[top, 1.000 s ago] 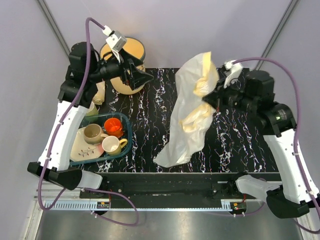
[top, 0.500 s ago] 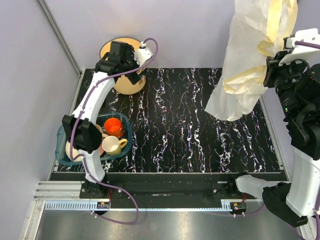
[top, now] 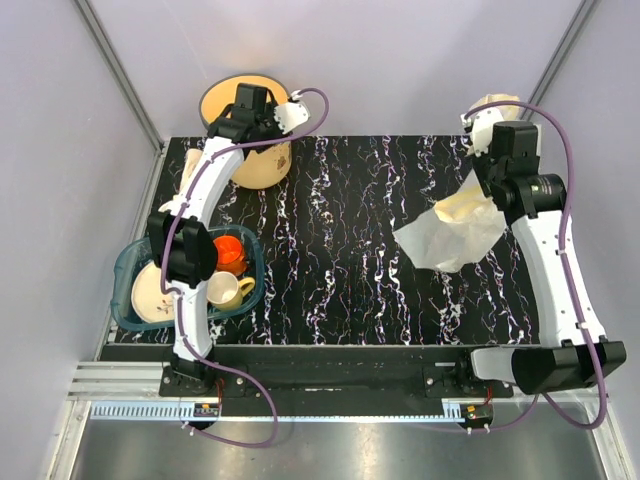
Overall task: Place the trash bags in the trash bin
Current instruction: Pick up the trash bin from the center of the board, then place the trash bag at the center of the board, then place the trash bin at the center of the board, then pick up the lid from the trash bin, then place the lid at the center of the board, then pick up the trash bag from the center of the board.
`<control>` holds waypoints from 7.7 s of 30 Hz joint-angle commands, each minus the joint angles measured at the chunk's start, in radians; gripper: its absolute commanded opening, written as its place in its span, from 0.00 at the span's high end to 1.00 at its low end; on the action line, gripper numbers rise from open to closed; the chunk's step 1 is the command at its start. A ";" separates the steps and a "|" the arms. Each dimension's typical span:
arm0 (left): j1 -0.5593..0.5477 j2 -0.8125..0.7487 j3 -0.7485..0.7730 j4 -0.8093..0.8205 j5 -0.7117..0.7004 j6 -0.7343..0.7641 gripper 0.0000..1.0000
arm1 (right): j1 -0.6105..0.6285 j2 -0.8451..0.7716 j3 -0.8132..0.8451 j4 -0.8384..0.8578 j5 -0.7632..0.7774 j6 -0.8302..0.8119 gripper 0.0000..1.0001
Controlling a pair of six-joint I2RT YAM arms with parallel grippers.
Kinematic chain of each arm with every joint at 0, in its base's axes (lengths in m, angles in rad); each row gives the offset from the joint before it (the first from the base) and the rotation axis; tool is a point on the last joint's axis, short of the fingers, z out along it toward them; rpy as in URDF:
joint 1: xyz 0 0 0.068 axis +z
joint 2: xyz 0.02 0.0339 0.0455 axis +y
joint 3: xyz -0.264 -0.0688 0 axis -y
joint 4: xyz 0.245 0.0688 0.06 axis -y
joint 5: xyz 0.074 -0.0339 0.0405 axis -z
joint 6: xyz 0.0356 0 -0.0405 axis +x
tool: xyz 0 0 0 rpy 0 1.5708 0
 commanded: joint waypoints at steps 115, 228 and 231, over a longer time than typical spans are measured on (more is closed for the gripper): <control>-0.594 -0.840 -0.754 -0.135 0.359 -0.232 0.61 | 0.228 0.135 0.047 -0.032 -0.722 0.309 1.00; 0.168 -0.132 -0.285 0.089 0.733 -0.525 0.27 | 0.078 0.055 -0.645 0.101 -0.623 -0.325 0.00; 0.168 -0.133 -0.283 0.088 0.733 -0.528 0.27 | 0.075 0.049 -0.686 0.150 -0.594 -0.332 0.00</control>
